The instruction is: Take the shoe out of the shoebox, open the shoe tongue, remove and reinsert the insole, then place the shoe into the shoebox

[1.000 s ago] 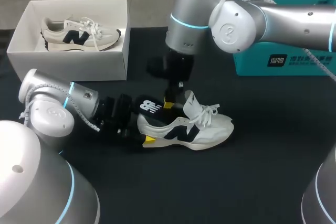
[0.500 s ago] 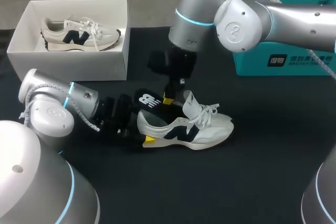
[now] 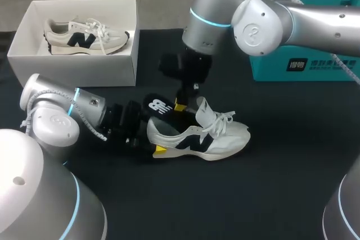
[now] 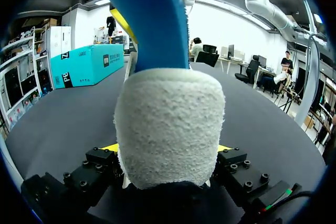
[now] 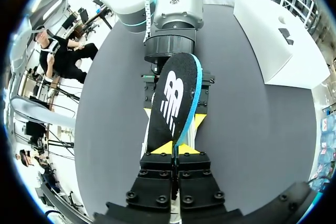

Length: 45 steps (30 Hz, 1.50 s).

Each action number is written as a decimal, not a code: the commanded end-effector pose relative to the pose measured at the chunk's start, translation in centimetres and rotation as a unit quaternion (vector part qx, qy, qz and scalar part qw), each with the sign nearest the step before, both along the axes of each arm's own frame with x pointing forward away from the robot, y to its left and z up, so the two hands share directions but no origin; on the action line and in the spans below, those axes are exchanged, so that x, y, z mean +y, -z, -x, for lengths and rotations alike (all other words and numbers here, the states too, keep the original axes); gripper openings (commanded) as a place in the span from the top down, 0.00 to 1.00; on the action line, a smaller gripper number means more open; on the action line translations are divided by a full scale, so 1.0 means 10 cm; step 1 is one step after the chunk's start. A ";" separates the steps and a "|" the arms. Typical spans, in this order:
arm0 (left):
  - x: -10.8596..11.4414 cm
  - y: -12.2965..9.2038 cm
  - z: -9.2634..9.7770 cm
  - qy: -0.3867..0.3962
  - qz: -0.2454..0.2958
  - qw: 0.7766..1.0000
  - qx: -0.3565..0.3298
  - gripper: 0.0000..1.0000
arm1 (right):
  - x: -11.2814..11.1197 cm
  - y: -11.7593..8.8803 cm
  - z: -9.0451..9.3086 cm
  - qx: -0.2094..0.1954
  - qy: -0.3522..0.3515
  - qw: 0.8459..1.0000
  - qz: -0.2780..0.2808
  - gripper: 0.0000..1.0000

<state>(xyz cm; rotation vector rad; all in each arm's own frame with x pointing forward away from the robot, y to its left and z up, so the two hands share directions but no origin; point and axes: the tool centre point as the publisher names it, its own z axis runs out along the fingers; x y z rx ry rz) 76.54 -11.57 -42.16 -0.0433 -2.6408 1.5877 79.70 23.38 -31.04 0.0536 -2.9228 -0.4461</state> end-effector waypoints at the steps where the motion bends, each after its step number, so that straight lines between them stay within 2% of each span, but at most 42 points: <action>1: -0.01 0.03 0.00 -0.001 -0.001 1.000 0.000 1.00 | -0.01 0.00 0.01 -0.001 0.001 1.000 -0.002 1.00; 13: -0.01 0.03 0.00 -0.001 -0.001 1.000 0.000 1.00 | -0.01 0.00 0.01 -0.001 0.001 1.000 -0.002 1.00; 18: -0.01 0.03 0.00 -0.001 -0.001 1.000 0.000 1.00 | 0.13 -0.04 -0.06 0.018 0.046 0.999 -0.022 1.00; 26: -0.01 0.03 0.00 -0.001 -0.001 1.000 0.000 1.00 | 0.19 -0.08 -0.07 0.020 0.044 0.998 -0.029 1.00; 35: -0.01 0.03 0.00 -0.001 -0.001 1.000 0.000 1.00 | 0.07 -0.50 -0.20 0.031 0.074 0.993 -0.091 1.00; 45: -0.01 0.03 0.00 -0.001 -0.001 1.000 0.000 1.00 | 0.12 -1.18 -0.40 0.022 0.131 0.975 -0.177 1.00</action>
